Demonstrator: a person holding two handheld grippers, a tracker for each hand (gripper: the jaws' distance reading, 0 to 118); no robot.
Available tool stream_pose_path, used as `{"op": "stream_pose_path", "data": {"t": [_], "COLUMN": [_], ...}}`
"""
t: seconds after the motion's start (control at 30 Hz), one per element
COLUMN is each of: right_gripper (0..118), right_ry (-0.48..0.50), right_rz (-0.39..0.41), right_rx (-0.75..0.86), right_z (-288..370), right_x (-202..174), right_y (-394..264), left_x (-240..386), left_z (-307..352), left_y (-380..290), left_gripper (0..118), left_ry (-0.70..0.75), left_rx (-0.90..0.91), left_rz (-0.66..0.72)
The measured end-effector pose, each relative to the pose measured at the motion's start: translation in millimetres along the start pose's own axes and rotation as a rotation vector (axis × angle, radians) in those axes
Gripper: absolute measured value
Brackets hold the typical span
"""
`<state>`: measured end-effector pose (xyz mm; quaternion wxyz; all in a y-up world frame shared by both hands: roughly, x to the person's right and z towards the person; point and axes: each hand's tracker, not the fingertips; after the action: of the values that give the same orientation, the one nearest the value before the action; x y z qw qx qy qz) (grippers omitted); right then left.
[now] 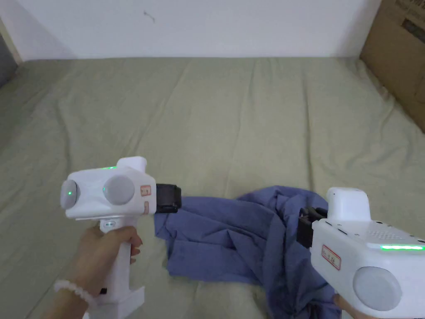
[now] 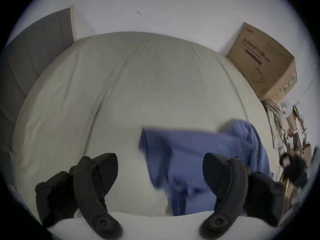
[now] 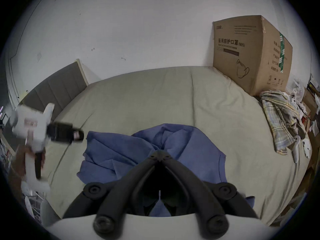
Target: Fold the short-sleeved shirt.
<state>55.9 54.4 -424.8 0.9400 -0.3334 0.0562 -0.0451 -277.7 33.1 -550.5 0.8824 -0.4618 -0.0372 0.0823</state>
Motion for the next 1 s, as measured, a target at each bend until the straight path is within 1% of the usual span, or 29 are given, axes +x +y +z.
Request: {"op": "stream_pose_path", "data": {"t": [0.1, 0.13, 0.17, 0.2, 0.23, 0.27, 0.3, 0.33, 0.4, 0.5, 0.57, 0.6, 0.67, 0.7, 0.73, 0.77, 0.8, 0.83, 0.87, 0.93, 1.0], "right_gripper": [1, 1, 1, 1, 1, 1, 1, 1, 1, 1, 1, 3, 29, 42, 66, 80, 83, 83, 83, 83, 83], "right_ry": [-0.001, -0.002, -0.007, -0.013, -0.019, -0.023, -0.028, -0.032, -0.03, -0.028, 0.027, 0.035, 0.025, 0.016, 0.004, 0.003, 0.021, 0.049, 0.056, 0.072, 0.072], "right_rz": [-0.005, -0.007, -0.008, -0.008, -0.009, -0.011, -0.014, -0.018, -0.032, -0.063, -0.076, -0.084, -0.077, -0.046, -0.026, -0.01, 0.005, 0.033, 0.056, 0.078, 0.081], "right_rx": [-0.022, -0.032, -0.041, -0.05, -0.06, -0.067, -0.075, -0.083, -0.095, -0.107, -0.102, -0.11, -0.112, -0.121, -0.106, -0.096, -0.116, -0.17, -0.182, -0.207, -0.238], "right_z": [-9, -12, -15, -17, -20, -22, -23, -25, -28, -29, -31, -33, -43, -48, -54, -61, -71, -88, -98, -123, -148], "right_x": [8, 11, 14, 17, 21, 24, 27, 30, 36, 43, 53, 58, 66, 68, 69, 71, 74, 77, 77, 75, 71], "right_y": [-3, -5, -7, -9, -10, -11, -13, -14, -14, -8, 1, 8, 26, 35, 43, 51, 61, 69, 74, 84, 90], "left_x": [1, 2, 3, 4, 6, 8, 12, 16, 18, 16, 20, 21, 20, 20, 20, 19, 19, 21, 22, 22, 22], "left_z": [-34, -46, -60, -72, -84, -84, -77, -69, -63, -61, -54, -50, -43, -40, -36, -33, -30, -27, -25, -23, -22], "left_y": [22, 23, 21, 16, 9, 2, 3, 5, 5, 6, 4, 4, 4, 3, 2, 3, 2, 2, 1, 1, 1], "left_gripper": [104, 100, 92, 75, 62, 62, 60, 46, 4, 4, 4, 4, 4, 4, 4, 4, 4, 4, 4, 4, 4], "left_ry": [0.048, 0.041, 0.03, 0.031, 0.027, 0.072, 0.057, 0.064, 0.093, 0.072, 0.073, 0.072, 0.067, 0.063, 0.06, 0.054, 0.043, 0.04, 0.042, 0.041, 0.037], "left_rx": [-0.059, -0.095, -0.139, -0.188, -0.248, -0.187, -0.158, -0.162, -0.137, -0.142, -0.129, -0.121, -0.09, -0.082, -0.072, -0.064, -0.059, -0.056, -0.052, -0.041, -0.036], "left_rz": [0.004, -0.002, -0.008, -0.014, -0.012, -0.025, -0.027, -0.027, -0.071, -0.045, -0.059, -0.065, -0.064, -0.062, -0.062, -0.062, -0.066, -0.073, -0.084, -0.098, -0.099]}}
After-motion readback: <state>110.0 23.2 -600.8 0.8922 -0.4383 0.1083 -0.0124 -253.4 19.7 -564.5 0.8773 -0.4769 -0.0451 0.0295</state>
